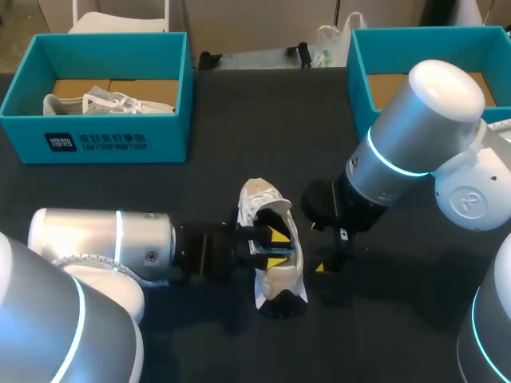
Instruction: Take the shoe out of the shoebox, open the shoe tongue, remove and reinsert the insole, then place the shoe into the shoebox
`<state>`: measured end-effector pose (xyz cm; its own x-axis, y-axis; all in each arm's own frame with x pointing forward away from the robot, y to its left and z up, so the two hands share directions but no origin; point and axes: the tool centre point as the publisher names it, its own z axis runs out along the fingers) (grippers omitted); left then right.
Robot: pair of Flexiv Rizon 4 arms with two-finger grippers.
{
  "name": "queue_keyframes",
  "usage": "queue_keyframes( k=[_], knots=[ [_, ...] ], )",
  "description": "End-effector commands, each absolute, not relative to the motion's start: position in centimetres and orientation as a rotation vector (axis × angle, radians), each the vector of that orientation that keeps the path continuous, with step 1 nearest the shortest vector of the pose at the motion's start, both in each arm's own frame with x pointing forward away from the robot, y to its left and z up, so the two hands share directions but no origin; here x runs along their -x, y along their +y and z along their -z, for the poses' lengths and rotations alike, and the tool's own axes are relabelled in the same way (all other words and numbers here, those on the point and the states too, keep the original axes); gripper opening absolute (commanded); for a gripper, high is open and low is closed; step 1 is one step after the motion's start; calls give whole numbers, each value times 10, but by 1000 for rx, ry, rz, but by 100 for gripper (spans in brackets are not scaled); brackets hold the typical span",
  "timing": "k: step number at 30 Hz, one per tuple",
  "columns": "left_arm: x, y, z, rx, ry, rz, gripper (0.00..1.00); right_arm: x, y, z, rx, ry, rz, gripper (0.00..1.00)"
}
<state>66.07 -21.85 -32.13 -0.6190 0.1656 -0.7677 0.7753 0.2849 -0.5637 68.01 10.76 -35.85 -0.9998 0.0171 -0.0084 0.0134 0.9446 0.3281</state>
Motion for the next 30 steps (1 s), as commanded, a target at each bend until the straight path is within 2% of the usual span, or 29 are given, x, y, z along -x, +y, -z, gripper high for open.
queue_keyframes(
  k=[1, 8, 24, 30],
  knots=[
    [-662, -213, 316, -893, 1995, 1344, 37, -679, 108, 359, -26, 3084, -520, 100],
    [-661, -208, 318, -930, 2044, 1338, 32, -679, 108, 359, -26, 3084, -520, 100],
    [-646, -175, 313, -1103, 2182, 1253, 44, -679, 26, 337, -103, 3091, -496, 100],
    [-648, -157, 306, -1160, 2255, 1204, 45, -680, 8, 332, -84, 3107, -486, 100]
  ],
)
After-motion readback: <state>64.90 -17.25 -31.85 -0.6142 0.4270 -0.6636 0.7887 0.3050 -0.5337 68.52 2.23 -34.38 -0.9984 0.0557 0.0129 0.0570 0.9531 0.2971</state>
